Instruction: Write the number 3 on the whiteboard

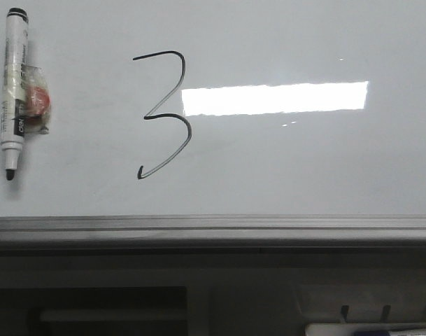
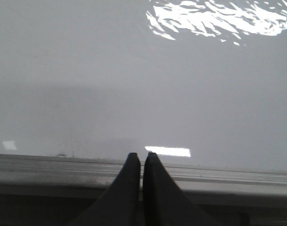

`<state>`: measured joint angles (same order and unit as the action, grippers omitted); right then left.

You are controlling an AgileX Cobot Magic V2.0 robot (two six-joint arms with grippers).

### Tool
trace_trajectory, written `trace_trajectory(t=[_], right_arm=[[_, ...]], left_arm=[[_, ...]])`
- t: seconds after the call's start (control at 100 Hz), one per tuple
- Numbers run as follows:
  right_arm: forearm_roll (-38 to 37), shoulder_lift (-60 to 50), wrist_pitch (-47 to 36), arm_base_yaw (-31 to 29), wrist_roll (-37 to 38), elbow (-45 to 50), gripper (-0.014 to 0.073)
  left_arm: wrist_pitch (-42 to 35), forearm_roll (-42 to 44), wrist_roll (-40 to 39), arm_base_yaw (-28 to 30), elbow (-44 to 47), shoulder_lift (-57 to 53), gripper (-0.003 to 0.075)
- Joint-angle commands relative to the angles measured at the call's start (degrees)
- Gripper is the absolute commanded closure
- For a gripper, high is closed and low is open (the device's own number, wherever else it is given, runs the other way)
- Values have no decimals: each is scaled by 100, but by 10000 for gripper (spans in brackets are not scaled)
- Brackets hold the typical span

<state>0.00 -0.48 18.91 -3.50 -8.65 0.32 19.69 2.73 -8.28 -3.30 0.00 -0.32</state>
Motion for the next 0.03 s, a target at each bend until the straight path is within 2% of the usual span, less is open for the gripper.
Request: trace_trajectory(t=[0.0, 0.02], right_arm=[[37, -109, -61, -31, -15, 177, 655], [37, -109, -61, -31, -15, 177, 655]], left_arm=[[-258, -33, -36, 21, 67, -131, 741], [-258, -33, -36, 21, 67, -131, 741]])
